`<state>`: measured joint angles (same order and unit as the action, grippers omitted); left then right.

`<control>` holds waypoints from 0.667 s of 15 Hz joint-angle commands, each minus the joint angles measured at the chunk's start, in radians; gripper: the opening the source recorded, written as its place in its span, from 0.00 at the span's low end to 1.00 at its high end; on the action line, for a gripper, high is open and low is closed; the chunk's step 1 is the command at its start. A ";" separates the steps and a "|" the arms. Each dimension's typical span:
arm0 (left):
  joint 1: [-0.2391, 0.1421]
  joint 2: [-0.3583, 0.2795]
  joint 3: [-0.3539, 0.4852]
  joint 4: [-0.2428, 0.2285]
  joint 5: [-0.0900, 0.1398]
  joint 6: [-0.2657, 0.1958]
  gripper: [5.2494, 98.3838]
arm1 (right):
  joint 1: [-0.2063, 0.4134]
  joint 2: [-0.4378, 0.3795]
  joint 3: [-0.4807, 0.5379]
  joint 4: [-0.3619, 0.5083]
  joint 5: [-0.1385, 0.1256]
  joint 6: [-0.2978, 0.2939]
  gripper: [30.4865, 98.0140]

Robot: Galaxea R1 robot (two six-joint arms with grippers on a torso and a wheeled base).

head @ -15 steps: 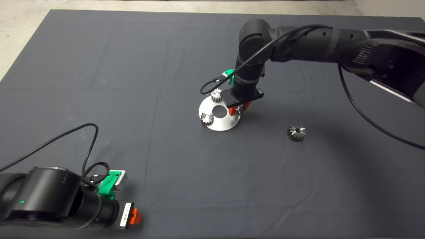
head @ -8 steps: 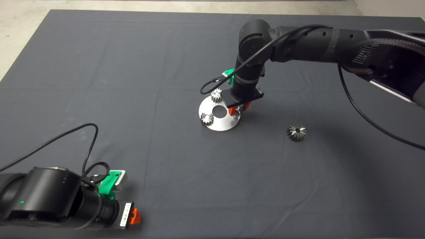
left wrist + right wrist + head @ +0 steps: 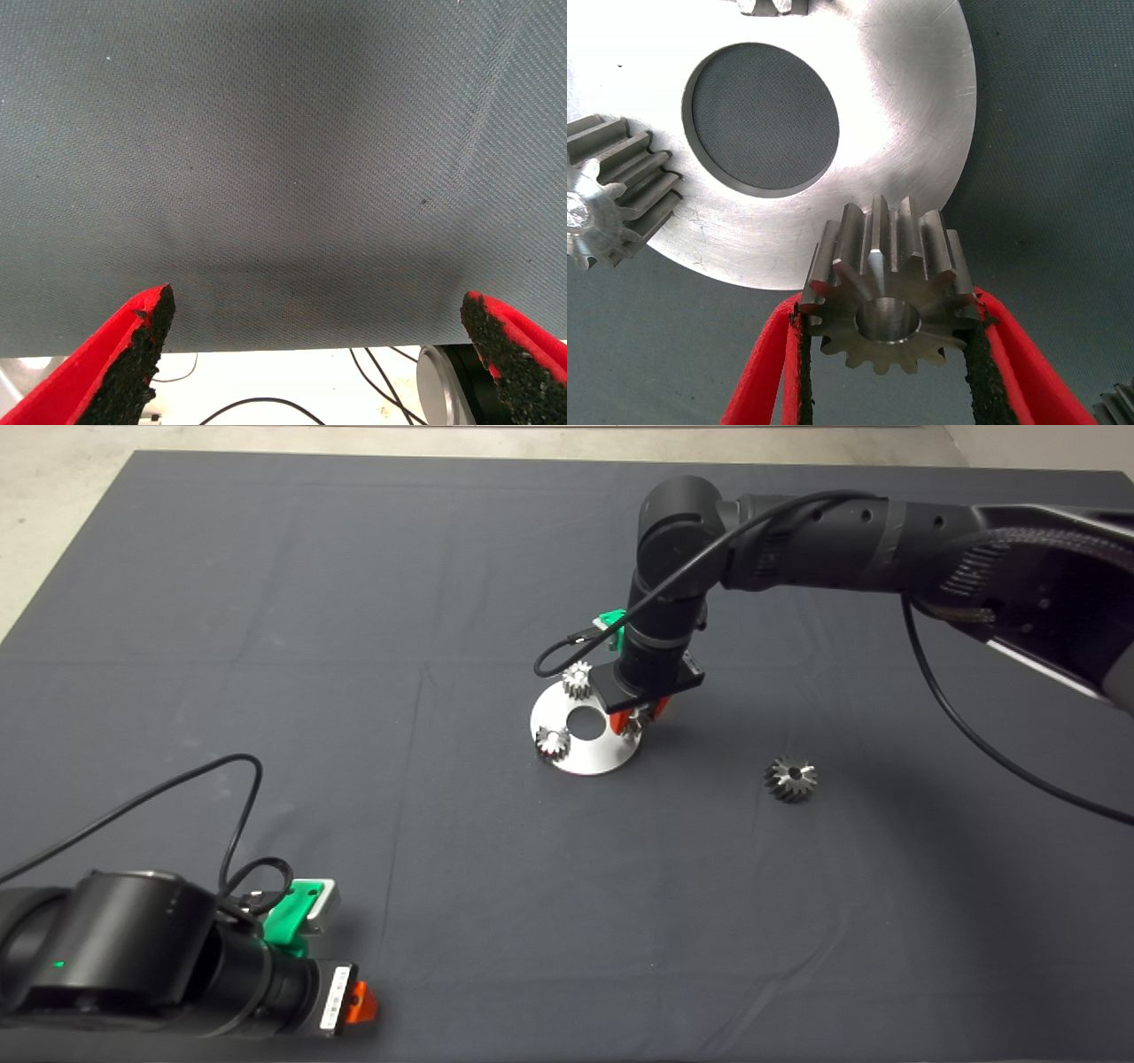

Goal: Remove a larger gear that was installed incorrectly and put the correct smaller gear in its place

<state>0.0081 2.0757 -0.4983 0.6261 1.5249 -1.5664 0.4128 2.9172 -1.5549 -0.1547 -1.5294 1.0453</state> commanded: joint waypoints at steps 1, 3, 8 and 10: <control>0.001 0.009 -0.018 0.009 0.038 -0.001 0.84 | 0.011 -0.002 0.030 0.100 -0.109 0.005 0.05; 0.001 0.016 -0.021 0.009 0.040 0.000 0.84 | 0.011 -0.002 0.026 0.098 -0.107 0.005 0.05; 0.001 0.017 -0.021 0.009 0.040 -0.001 0.84 | 0.011 0.001 0.023 0.093 -0.107 0.005 0.05; 0.002 0.017 -0.020 0.009 0.040 -0.001 0.84 | 0.011 0.000 0.023 0.092 -0.107 0.005 0.05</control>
<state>0.0081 2.0947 -0.5189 0.6262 1.5253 -1.5664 0.4074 2.9138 -1.5432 -0.1313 -1.5306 1.0472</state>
